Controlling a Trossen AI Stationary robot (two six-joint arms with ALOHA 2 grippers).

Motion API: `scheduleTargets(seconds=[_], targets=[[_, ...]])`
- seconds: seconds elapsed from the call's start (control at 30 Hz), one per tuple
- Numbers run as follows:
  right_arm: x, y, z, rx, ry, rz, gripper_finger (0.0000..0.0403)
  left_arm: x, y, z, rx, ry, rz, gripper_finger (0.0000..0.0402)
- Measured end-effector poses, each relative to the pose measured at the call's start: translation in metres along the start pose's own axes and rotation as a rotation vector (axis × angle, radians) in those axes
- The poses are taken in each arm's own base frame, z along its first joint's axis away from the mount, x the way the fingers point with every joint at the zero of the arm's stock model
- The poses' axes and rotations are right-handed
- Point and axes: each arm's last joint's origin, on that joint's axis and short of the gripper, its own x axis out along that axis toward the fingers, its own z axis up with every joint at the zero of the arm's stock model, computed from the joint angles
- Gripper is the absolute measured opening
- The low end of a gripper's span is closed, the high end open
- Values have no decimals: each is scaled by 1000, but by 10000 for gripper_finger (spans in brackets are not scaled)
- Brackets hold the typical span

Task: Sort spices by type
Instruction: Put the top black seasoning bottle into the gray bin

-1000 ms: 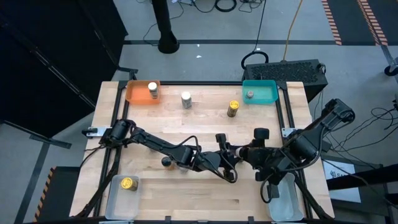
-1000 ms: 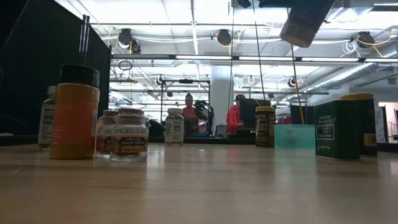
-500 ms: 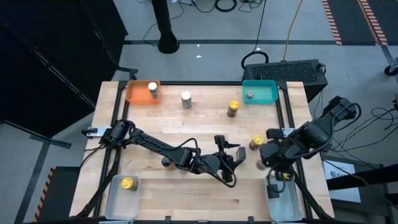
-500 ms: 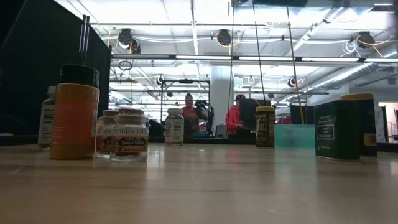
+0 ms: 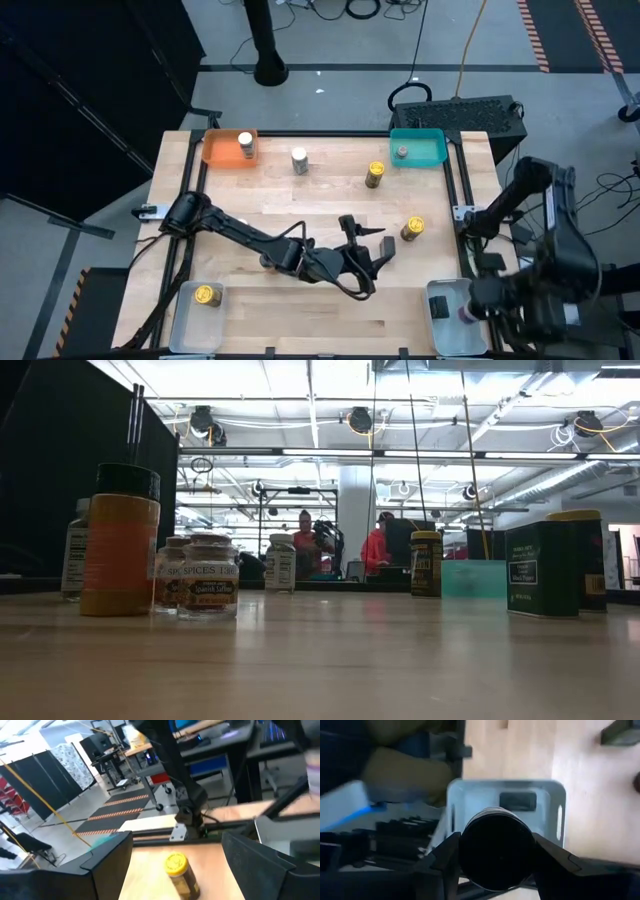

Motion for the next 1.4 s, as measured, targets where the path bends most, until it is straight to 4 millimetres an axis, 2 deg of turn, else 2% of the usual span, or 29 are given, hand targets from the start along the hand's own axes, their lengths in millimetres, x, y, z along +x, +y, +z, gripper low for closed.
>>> scheduleTargets(seconds=[0.2, 0.37, 0.57, 0.83, 1.13, 1.27, 1.4], targets=[[21, 22, -25, -128, -6, -110, 171, 0, 2, 4, -51, -35, 11, 313], [17, 21, -35, -189, -40, -123, 171, 1, 2, 4, -61, -39, 12, 313], [5, 8, -33, -205, -67, -142, 171, 1, 3, 7, -76, -62, 20, 313], [-2, -2, -21, -340, -75, -137, 171, 3, 6, 5, -72, -55, 25, 313], [-3, -3, -19, -644, -34, -124, 171, 5, 8, 5, -74, -55, 31, 313], [3, -5, -21, -677, -17, -128, 171, 5, 8, 5, -75, -56, 31, 313], [19, -10, -23, -645, -46, -89, 171, 6, 9, 4, -76, -54, 34, 313]])
